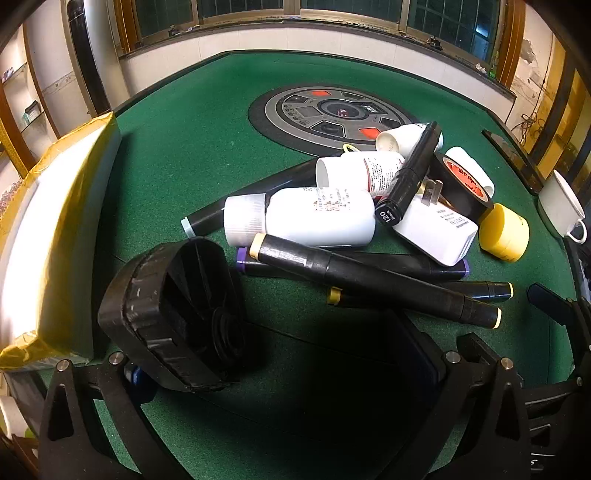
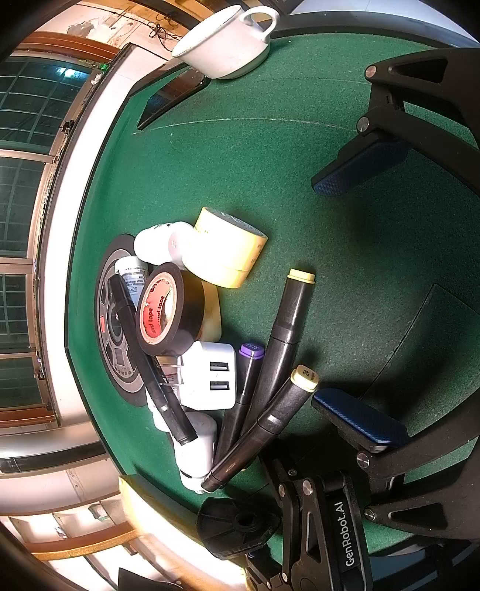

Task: Organize rigid objects

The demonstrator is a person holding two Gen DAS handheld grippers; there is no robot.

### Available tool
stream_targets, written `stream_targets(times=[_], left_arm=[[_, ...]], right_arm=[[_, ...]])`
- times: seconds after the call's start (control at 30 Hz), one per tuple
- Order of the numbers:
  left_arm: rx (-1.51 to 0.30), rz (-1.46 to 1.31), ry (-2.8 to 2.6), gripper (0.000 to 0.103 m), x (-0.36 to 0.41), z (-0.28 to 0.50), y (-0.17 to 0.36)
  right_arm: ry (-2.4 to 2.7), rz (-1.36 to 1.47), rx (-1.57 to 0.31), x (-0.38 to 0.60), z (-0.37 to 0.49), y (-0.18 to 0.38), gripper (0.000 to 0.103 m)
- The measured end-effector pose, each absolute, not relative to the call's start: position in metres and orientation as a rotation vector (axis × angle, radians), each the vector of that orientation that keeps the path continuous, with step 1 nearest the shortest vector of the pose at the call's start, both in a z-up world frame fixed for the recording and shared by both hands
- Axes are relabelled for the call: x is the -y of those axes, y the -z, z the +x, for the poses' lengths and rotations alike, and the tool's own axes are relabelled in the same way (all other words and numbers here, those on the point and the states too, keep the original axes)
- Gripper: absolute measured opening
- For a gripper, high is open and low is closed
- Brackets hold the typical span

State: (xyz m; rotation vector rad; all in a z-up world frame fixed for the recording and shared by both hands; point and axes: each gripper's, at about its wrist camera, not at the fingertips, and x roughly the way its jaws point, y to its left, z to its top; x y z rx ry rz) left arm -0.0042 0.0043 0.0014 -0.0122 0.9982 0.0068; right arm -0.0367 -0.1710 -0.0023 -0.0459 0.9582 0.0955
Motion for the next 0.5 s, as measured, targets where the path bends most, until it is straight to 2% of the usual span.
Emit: stream_targets(times=[0.5], left_arm=[[-0.999, -0.011, -0.007, 0.103, -0.0018, -0.0014, -0.0019]], right_arm=[[-0.096, -0.046, -0.959, 0.1712, -0.0366, 0.0022, 0.102]])
